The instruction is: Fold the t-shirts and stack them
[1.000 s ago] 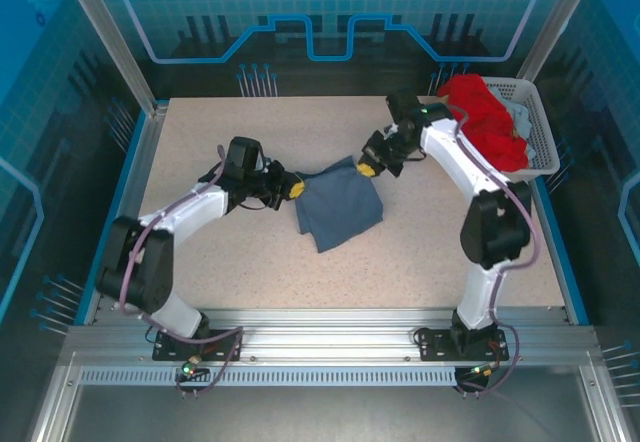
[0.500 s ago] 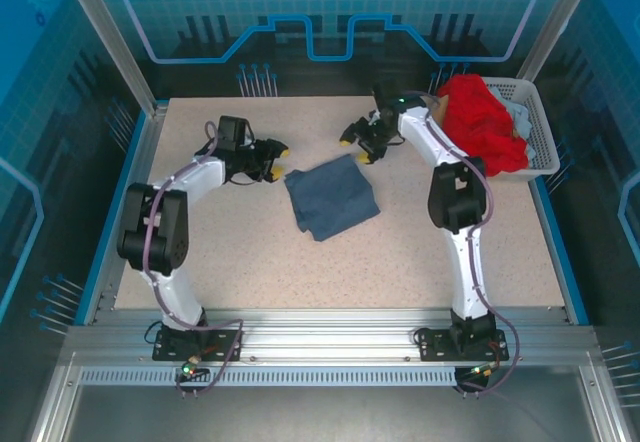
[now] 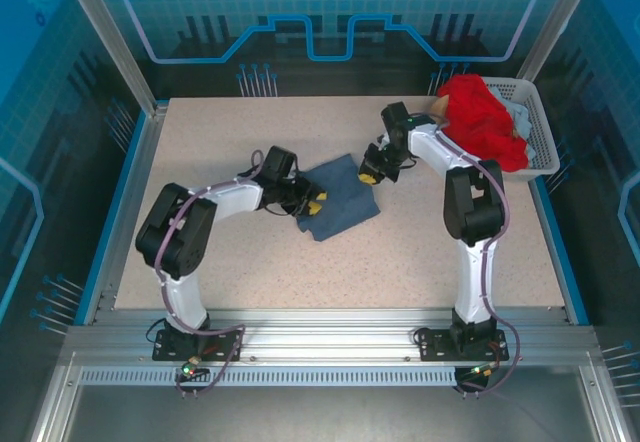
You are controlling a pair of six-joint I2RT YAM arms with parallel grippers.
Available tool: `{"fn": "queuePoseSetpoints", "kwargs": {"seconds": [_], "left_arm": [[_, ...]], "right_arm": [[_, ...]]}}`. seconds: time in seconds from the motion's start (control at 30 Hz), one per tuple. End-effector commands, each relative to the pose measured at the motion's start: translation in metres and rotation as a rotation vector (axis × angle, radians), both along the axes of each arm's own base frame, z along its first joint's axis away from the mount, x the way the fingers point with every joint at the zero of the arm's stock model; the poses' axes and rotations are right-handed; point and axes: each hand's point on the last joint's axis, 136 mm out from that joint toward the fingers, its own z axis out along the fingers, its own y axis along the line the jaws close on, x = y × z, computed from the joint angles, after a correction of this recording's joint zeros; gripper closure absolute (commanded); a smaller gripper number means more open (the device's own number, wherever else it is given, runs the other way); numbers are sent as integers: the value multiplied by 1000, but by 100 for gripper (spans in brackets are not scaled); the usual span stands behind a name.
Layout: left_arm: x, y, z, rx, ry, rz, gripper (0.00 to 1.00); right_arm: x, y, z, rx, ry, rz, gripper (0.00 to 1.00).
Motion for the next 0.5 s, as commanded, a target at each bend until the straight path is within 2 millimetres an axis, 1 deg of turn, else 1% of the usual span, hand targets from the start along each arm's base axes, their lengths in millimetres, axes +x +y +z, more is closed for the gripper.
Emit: {"fn": "queuePoseSetpoints", "kwargs": {"seconds": [0.0, 0.07, 0.1, 0.13, 0.2, 0.27, 0.33, 0.4, 0.47], "left_arm": [[19, 13, -15, 92, 45, 45, 75], [29, 27, -32, 145, 87, 55, 76], [33, 32, -40, 164, 101, 60, 77], [39, 39, -47, 178, 108, 65, 77], [50, 50, -56, 185, 124, 80, 78], [61, 62, -60, 191, 132, 87, 78], [70, 74, -63, 196, 140, 90, 77], [77, 86, -62, 199, 140, 89, 77], [85, 103, -59, 211, 130, 86, 77]], "right_arm": [[6, 2, -32, -31, 38, 3, 91], [8, 3, -47, -51, 67, 11, 92], [8, 3, -49, -57, 74, 12, 92], [5, 4, -63, -62, 111, 12, 92], [3, 8, -69, -53, 129, 7, 92], [2, 17, -71, -39, 132, 7, 92], [1, 29, -70, -20, 137, 9, 91], [-1, 46, -71, 6, 147, 12, 91], [-2, 68, -69, 47, 163, 16, 90]]}}
